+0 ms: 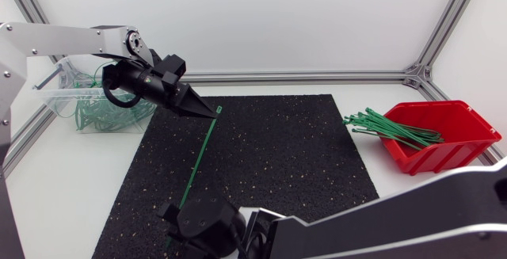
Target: Take a green cable tie from the red box, thread the tail through the head to close it, then place it in the transparent bin on the left.
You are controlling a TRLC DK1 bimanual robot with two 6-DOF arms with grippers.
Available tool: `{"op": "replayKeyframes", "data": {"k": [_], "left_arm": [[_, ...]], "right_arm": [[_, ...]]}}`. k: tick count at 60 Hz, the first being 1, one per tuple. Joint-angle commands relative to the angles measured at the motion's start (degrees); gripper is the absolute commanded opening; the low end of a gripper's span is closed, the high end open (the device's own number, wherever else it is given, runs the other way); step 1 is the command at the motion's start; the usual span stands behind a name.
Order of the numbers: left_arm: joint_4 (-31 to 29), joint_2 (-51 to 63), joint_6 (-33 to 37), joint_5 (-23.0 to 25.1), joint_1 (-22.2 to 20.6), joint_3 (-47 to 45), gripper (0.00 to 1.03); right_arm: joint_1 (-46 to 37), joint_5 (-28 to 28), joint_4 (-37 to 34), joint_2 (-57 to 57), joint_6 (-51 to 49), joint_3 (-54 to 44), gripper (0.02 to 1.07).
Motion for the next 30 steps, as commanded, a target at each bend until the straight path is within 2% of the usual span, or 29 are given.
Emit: {"op": "replayKeyframes", "data": {"k": [1,30], "left_arm": [[-1.26,1.95,0.40,-0.03,-0.45,1.86,0.03],[-1.79,2.47,-0.12,0.15,-0.72,2.48,0.03]], "right_arm": [[0.76,-0.55,0.95,1.92,-0.73,0.93,0.36],[1.02,-1.25,1.92,4.20,-0.81,2.33,0.36]]}}
